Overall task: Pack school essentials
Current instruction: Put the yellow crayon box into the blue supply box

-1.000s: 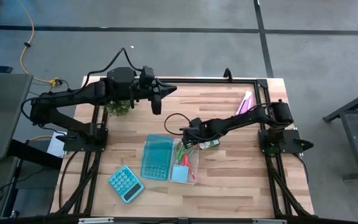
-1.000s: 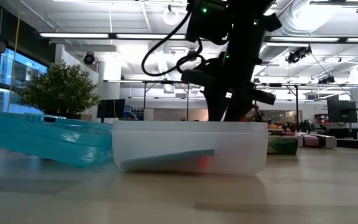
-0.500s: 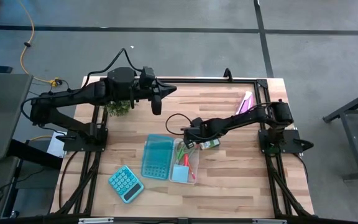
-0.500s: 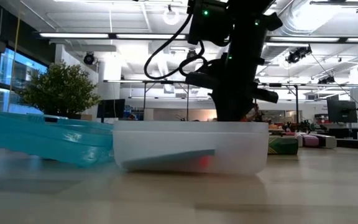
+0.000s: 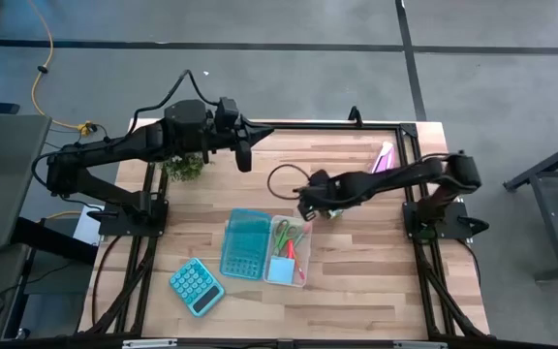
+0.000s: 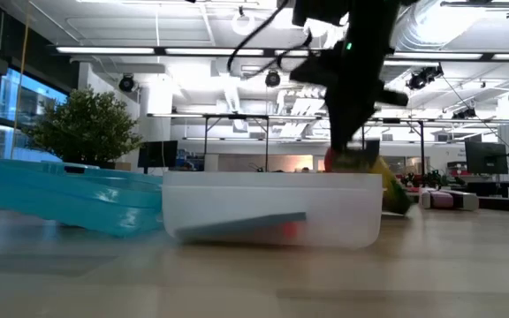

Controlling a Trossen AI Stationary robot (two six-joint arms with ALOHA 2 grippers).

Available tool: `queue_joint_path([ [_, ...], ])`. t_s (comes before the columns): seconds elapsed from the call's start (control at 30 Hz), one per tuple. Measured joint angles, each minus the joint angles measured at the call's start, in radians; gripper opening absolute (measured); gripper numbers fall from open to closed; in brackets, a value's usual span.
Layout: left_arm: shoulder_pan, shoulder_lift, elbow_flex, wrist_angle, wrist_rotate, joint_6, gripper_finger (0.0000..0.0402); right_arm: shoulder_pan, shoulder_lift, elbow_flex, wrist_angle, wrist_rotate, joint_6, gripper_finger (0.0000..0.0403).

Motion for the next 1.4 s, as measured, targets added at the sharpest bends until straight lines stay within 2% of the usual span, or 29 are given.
queue_joint_path([
  [0.33,0.0,-0.086,0.0,0.035,0.03,0.052,0.0,-0.033,-0.272,0.0,0.057,-0.001,-0.192,0.0],
  [0.53,-0.015,-0.187,0.0,0.004,0.115,0.05,0.0,-0.052,-0.379,0.0,0.244,-0.15,-0.364,0.0],
  [0.73,-0.042,-0.265,0.0,-0.002,0.228,0.052,0.0,-0.058,-0.409,0.0,0.428,-0.333,-0.458,0.0],
  [0.97,-0.085,-0.303,0.001,-0.024,0.258,0.056,0.0,-0.069,-0.41,0.0,0.487,-0.477,-0.487,0.0],
  [1.1,-0.142,-0.302,-0.002,-0.18,0.222,0.117,0.0,-0.07,-0.421,0.0,0.532,-0.499,-0.503,0.0],
  [1.17,-0.186,-0.304,-0.045,-0.204,0.153,0.095,0.0,-0.07,-0.431,0.0,0.54,-0.5,-0.508,0.0],
  [1.27,-0.243,-0.318,-0.178,-0.149,0.062,0.038,0.0,-0.076,-0.437,0.0,0.546,-0.507,-0.512,0.0],
  [1.4,-0.294,-0.36,-0.403,0.106,0.016,-0.056,0.0,-0.089,-0.438,0.0,0.555,-0.531,-0.502,0.0],
])
